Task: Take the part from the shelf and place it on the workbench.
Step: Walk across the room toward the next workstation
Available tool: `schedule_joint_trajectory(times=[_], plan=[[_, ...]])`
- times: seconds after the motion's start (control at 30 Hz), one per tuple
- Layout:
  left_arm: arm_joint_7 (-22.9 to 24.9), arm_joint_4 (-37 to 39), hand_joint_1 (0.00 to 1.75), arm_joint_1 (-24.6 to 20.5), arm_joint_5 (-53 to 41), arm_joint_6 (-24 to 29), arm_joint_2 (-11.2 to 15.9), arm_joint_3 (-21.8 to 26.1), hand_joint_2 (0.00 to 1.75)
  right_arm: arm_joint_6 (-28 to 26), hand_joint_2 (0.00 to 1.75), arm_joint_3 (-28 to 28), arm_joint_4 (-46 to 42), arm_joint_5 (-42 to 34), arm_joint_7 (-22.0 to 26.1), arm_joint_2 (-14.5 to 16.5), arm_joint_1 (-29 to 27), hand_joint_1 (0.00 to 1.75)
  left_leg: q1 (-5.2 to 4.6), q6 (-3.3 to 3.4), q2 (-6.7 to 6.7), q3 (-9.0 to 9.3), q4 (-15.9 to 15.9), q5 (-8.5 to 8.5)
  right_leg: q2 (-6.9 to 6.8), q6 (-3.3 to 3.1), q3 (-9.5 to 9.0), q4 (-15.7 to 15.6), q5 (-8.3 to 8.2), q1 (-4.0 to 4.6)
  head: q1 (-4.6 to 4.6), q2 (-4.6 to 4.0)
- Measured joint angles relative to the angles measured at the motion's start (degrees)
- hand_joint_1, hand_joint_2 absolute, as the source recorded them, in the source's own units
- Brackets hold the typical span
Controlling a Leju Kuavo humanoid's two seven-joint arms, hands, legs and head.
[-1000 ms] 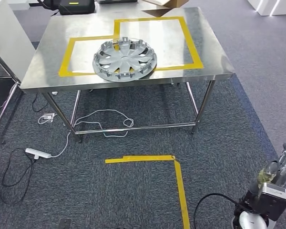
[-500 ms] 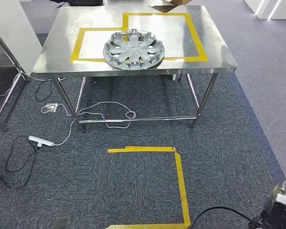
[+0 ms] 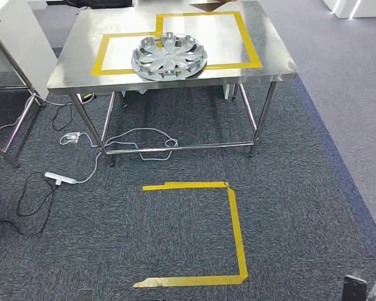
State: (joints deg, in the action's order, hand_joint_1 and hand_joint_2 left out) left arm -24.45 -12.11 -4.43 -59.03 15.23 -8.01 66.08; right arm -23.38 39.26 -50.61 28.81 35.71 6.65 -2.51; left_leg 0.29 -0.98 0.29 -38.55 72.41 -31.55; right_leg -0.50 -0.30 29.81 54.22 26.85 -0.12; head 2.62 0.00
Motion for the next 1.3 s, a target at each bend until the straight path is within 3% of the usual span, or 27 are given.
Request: schedule_joint_trajectory(times=[0.03, 0.1, 0.17, 0.2, 0.3, 0.37, 0.43, 0.47, 0.5, 0.53, 0.63, 0.7, 0.77, 0.83, 0.9, 0.97, 1.0, 1.03, 1.07, 1.13, 1.2, 1.27, 1.3], plan=[[-0.01, 0.00, 0.00, 0.00, -0.03, 0.09, -0.02, 0.05, 0.00, -0.19, 0.00, 1.66, 4.57, 0.81, -0.34, -0.59, 0.67, 0.00, -0.01, 0.16, -0.07, 1.44, -0.86, 1.65, 0.11, 0.13, 0.59, 0.21, -0.46, 0.05, 0.01, 0.00], [0.01, 0.00, 0.00, 0.00, -0.19, 0.20, 0.01, 0.09, 0.00, -0.56, 0.00, 4.15, 12.19, 2.30, -2.03, -1.39, 1.64, 0.00, -0.06, 0.96, -1.26, 6.93, -8.04, 3.63, 0.50, 0.52, 1.70, 0.61, -1.20, 0.14, -0.01, 0.00], [0.06, 0.00, 0.00, 0.03, -0.38, 0.25, 0.00, 0.11, 0.00, -1.00, 0.00, 5.49, 18.20, 3.91, -4.59, -1.79, 2.45, 0.00, -0.12, 1.70, -2.57, 11.36, -15.10, 3.03, 1.01, 1.05, 2.46, 0.91, -1.89, 0.20, -0.05, 0.00], [0.12, 0.00, 0.00, 0.02, -0.45, 0.27, -0.01, 0.12, 0.00, -1.20, 0.00, 5.86, 20.62, 4.77, -6.12, -1.91, 2.78, 0.00, -0.15, 1.89, -2.68, 12.07, -16.68, 2.40, 1.30, 1.36, 2.85, 1.00, -2.27, 0.19, -0.07, 0.00], [0.31, 0.00, 0.00, -0.04, -0.61, 0.31, -0.25, 0.15, 0.00, -1.65, 0.00, 6.42, 26.57, 7.18, -10.07, -2.31, 3.19, 0.00, 0.08, 2.42, -1.40, 11.77, -17.87, 2.63, 1.85, 2.34, 4.22, 1.83, -2.40, 0.14, -0.17, 0.00], [0.34, 0.00, 0.00, 0.00, -0.63, 0.34, -0.36, 0.16, 0.00, -1.73, 0.00, 6.54, 29.19, 7.81, -11.05, -2.54, 3.32, 0.00, 0.22, 2.93, -0.37, 11.36, -18.06, 3.23, 1.43, 2.87, 6.65, 6.64, 0.72, -0.09, -0.49, 0.00], [0.34, 0.00, 0.00, 0.05, -0.68, 0.34, -0.39, 0.20, 0.00, -1.78, 0.00, 6.69, 30.98, 7.99, -11.37, -2.67, 3.48, 0.00, 0.12, 3.13, 0.69, 10.78, -17.99, 3.60, 1.12, 3.46, 10.01, 14.90, 4.86, -0.30, -0.75, 0.00], [0.34, 0.00, 0.00, 0.07, -0.70, 0.34, -0.41, 0.22, 0.00, -1.79, 0.00, 6.76, 31.69, 8.10, -11.55, -2.70, 3.48, 0.00, 0.09, 3.11, 1.23, 10.55, -17.94, 3.73, 1.07, 3.69, 10.95, 17.70, 5.84, -0.38, -0.74, 0.00], [0.34, 0.00, 0.00, 0.07, -0.72, 0.33, -0.43, 0.24, 0.00, -1.77, 0.00, 6.79, 32.29, 8.29, -11.99, -2.71, 3.46, 0.00, 0.09, 3.05, 1.74, 10.40, -17.88, 3.81, 0.98, 3.84, 10.77, 18.30, 5.73, -0.47, -0.76, 0.00], [0.35, 0.00, 0.00, 0.06, -0.76, 0.33, -0.45, 0.26, 0.00, -1.66, 0.00, 6.81, 32.77, 8.65, -12.81, -2.73, 3.45, 0.00, 0.09, 2.97, 2.23, 10.33, -17.80, 3.84, 0.74, 3.90, 9.28, 16.30, 4.55, -0.57, -0.75, 0.00], [0.36, 0.00, 0.00, -0.08, -0.93, 0.34, -0.54, 0.29, 0.00, -0.90, 0.00, 6.79, 33.97, 10.79, -17.59, -2.73, 3.77, 0.00, -0.16, 2.41, 3.62, 10.33, -17.34, 3.59, -1.80, 3.50, 2.04, 4.38, 0.63, -0.50, -0.77, 0.00], [0.34, 0.00, 0.00, -0.17, -0.99, 0.34, -0.54, 0.32, 0.00, -0.40, 0.00, 6.76, 34.85, 12.23, -21.13, -2.66, 4.02, 0.00, -0.48, 1.80, 4.42, 10.23, -17.02, 3.49, -2.61, 2.69, 0.48, 1.47, 0.44, -0.22, -0.71, 0.00], [0.34, 0.00, 0.00, -0.34, -1.02, 0.33, -0.55, 0.34, 0.00, -0.22, 0.00, 6.74, 35.67, 13.18, -23.65, -2.52, 3.81, 0.00, -0.45, 1.17, 4.86, 10.15, -16.83, 3.35, -1.75, 1.78, 0.70, 1.49, 0.20, -0.21, -0.67, 0.00], [0.34, 0.00, 0.00, -0.47, -1.03, 0.31, -0.56, 0.34, 0.00, -0.20, 0.00, 6.72, 36.21, 13.66, -24.88, -2.28, 3.64, 0.00, -0.23, 0.49, 3.16, 9.38, -14.91, 1.62, -0.97, 0.97, 0.89, 1.32, -0.12, -0.41, -0.53, 0.00], [0.34, 0.00, 0.00, -0.35, -1.03, 0.30, -0.55, 0.38, 0.00, -0.14, 0.00, 6.71, 36.53, 13.81, -25.27, -2.11, 3.84, 0.00, -0.05, 0.15, 0.86, 6.60, -8.49, -2.25, -0.01, 0.45, 1.13, 1.23, -0.35, -0.48, -0.35, 0.00], [0.34, 0.00, 0.00, -0.13, -1.03, 0.29, -0.55, 0.40, 0.00, 0.02, 0.00, 6.69, 36.78, 13.86, -25.42, -2.09, 3.96, 0.00, 0.02, 0.11, 0.25, 3.36, -1.32, -5.08, 1.17, 0.27, 1.31, 1.28, -0.44, -0.41, -0.36, 0.00], [0.34, 0.00, 0.00, -0.07, -1.03, 0.28, -0.56, 0.40, 0.00, 0.10, 0.00, 6.69, 36.89, 13.87, -25.48, -2.09, 3.94, 0.00, 0.02, 0.14, 0.19, 2.75, -0.05, -4.87, 1.80, 0.28, 1.34, 1.33, -0.47, -0.39, -0.36, 0.00], [0.34, 0.00, 0.00, -0.04, -1.03, 0.28, -0.57, 0.40, 0.00, 0.16, 0.00, 6.68, 36.99, 13.87, -25.53, -2.09, 3.92, 0.00, 0.04, 0.23, 0.10, 3.12, -1.01, -3.49, 2.44, 0.31, 1.34, 1.41, -0.49, -0.38, -0.36, 0.00], [0.34, 0.00, 0.00, -0.04, -1.03, 0.28, -0.57, 0.40, 0.00, 0.23, 0.00, 6.68, 37.09, 13.88, -25.56, -2.08, 3.91, 0.00, 0.08, 0.37, -0.22, 4.42, -3.98, -1.25, 3.10, 0.36, 1.33, 1.54, -0.50, -0.39, -0.36, 0.00], [0.34, 0.00, 0.00, -0.02, -1.03, 0.28, -0.50, 0.42, 0.00, 0.30, 0.00, 6.67, 37.24, 13.92, -25.57, -1.98, 3.98, 0.00, 0.27, 0.77, -2.33, 7.60, -11.34, 2.51, 4.38, 0.66, 1.54, 1.96, -0.46, -0.36, -0.38, 0.00], [0.34, 0.00, 0.00, -0.06, -1.03, 0.28, -0.48, 0.44, 0.00, 0.32, 0.00, 6.66, 37.32, 13.98, -25.57, -1.88, 4.11, 0.00, 0.37, 1.00, -3.98, 8.96, -15.00, 3.30, 5.47, 1.29, 2.30, 2.41, -0.58, -0.38, -0.42, 0.00], [0.34, 0.00, 0.00, -0.14, -1.03, 0.28, -0.51, 0.45, 0.00, 0.31, 0.00, 6.66, 37.39, 14.00, -25.57, -1.88, 4.02, 0.00, 0.30, 1.31, -3.43, 8.87, -15.44, 3.19, 6.34, 2.09, 3.11, 2.47, -0.90, -0.55, -0.42, 0.00], [0.34, 0.00, 0.00, -0.17, -1.03, 0.28, -0.50, 0.45, 0.00, 0.28, 0.00, 6.66, 37.44, 14.00, -25.57, -1.89, 3.88, 0.00, 0.34, 1.62, -2.90, 8.84, -15.61, 3.38, 5.86, 2.44, 3.48, 2.71, -0.75, -0.57, -0.47, 0.00]])
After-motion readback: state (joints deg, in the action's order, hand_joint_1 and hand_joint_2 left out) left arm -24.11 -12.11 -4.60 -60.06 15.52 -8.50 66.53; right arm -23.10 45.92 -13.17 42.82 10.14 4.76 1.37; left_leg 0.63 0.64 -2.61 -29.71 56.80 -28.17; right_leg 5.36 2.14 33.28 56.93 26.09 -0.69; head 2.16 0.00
